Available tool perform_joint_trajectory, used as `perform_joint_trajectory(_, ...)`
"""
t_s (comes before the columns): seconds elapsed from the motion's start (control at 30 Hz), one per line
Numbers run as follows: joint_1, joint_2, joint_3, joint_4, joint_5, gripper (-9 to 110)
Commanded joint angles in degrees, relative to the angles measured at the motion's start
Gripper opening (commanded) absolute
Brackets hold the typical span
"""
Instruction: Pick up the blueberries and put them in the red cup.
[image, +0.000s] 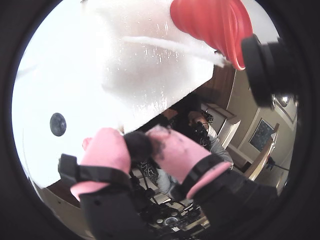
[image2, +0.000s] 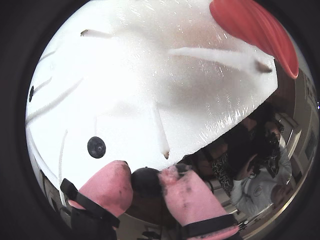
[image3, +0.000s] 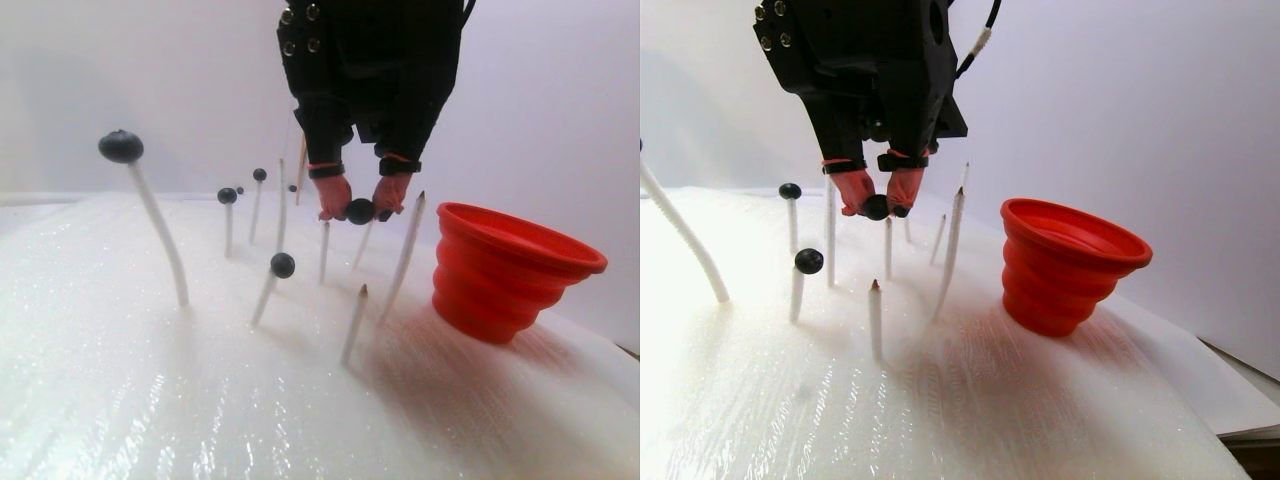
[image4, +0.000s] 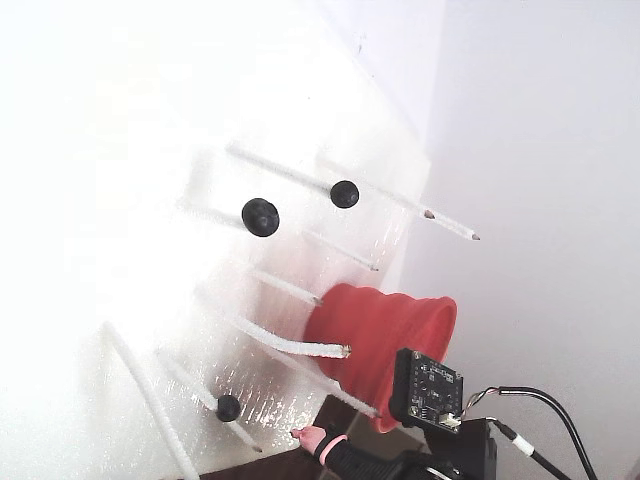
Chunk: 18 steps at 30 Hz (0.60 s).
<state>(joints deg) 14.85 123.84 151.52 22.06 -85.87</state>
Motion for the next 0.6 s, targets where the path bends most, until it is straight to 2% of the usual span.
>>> perform_joint_trajectory(0.0, 3.52, 4.39, -3.69, 0.35, -0.88, 9)
perform_joint_trajectory(0.57, 11.16, 2.02, -11.95, 1.58, -5.36, 10)
